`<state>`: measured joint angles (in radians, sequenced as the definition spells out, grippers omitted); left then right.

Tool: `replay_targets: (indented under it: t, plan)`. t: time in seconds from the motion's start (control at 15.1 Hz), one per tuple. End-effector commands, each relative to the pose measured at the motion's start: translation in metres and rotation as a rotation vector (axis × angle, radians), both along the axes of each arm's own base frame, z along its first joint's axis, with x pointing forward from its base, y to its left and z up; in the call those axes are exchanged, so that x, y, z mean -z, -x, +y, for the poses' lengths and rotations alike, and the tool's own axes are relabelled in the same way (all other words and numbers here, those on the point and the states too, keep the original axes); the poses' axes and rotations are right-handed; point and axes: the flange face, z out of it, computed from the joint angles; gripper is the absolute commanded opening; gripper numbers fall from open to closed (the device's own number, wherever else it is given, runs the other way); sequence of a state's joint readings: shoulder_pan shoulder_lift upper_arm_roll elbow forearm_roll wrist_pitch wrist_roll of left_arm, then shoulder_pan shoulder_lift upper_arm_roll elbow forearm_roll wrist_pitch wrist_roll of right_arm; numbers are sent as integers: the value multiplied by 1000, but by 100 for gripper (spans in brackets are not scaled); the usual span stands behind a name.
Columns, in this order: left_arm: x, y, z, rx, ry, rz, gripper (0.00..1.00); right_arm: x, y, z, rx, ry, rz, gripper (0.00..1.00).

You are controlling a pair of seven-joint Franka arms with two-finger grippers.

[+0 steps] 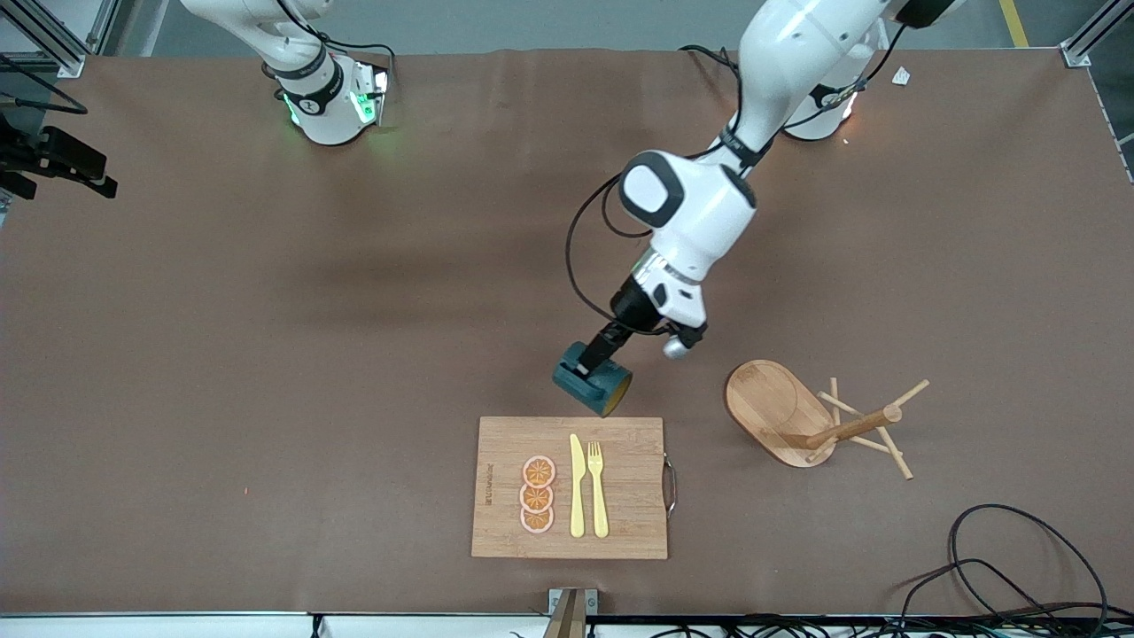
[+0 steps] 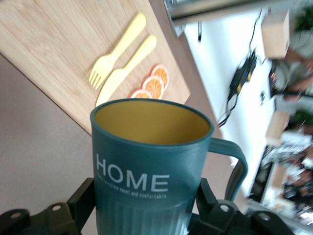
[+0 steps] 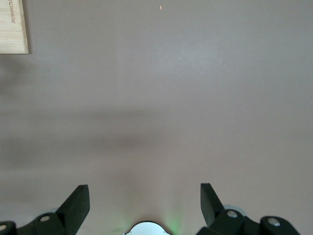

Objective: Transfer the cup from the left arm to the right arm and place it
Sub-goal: 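Lift the teal mug off the stand and carry it toward the table middle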

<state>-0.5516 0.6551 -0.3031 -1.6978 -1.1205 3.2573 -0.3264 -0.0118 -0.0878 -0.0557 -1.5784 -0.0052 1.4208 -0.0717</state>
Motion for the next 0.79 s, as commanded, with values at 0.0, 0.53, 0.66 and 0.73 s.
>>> replay_targets:
  t: [0.0, 0.53, 0.66, 0.73]
  plan:
    - [29, 11, -51, 84, -131, -134, 63, -6, 8, -1, -3, 1, -10, 100]
    - [80, 52, -93, 258, -344, -220, 58, -8, 9, -3, 10, 1, 6, 100]
    - [81, 48, -95, 344, -404, -213, 57, -9, 8, -3, 12, 1, 4, 100]
    - [78, 43, -94, 381, -438, -206, 57, -7, 7, -5, 17, 1, 5, 100]
